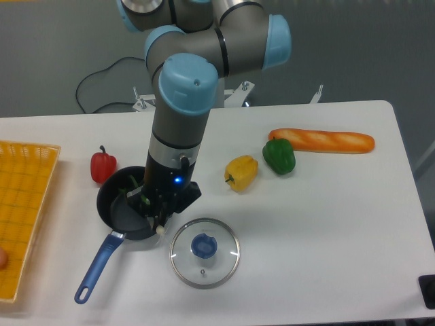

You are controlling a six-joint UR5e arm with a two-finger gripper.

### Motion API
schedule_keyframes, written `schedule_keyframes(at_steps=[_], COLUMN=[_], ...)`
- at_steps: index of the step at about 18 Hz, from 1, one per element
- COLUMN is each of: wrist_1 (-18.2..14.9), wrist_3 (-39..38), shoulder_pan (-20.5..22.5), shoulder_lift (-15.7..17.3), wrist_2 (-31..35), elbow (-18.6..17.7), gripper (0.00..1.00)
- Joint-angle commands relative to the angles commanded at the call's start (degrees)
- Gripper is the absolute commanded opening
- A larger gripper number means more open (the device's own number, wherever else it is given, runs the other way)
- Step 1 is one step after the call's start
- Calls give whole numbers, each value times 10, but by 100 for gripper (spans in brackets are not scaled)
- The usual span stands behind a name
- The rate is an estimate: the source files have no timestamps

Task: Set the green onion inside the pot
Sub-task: 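Lower the green onion into the saucepan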

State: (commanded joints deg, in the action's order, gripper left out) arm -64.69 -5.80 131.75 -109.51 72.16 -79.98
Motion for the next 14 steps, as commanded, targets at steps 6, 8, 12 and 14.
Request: schedule_keyframes(at_steps=[6, 8, 12, 14], wrist_1=[1, 2, 2, 2], wrist_3=[11, 12, 18, 20], shoulder_pan=[-1, -1, -14, -17], shoulder_lift=[-2, -3, -6, -6], wrist_2=[1, 2, 25, 27], elbow=[0, -3, -11, -17], gripper=[16, 16, 16, 16])
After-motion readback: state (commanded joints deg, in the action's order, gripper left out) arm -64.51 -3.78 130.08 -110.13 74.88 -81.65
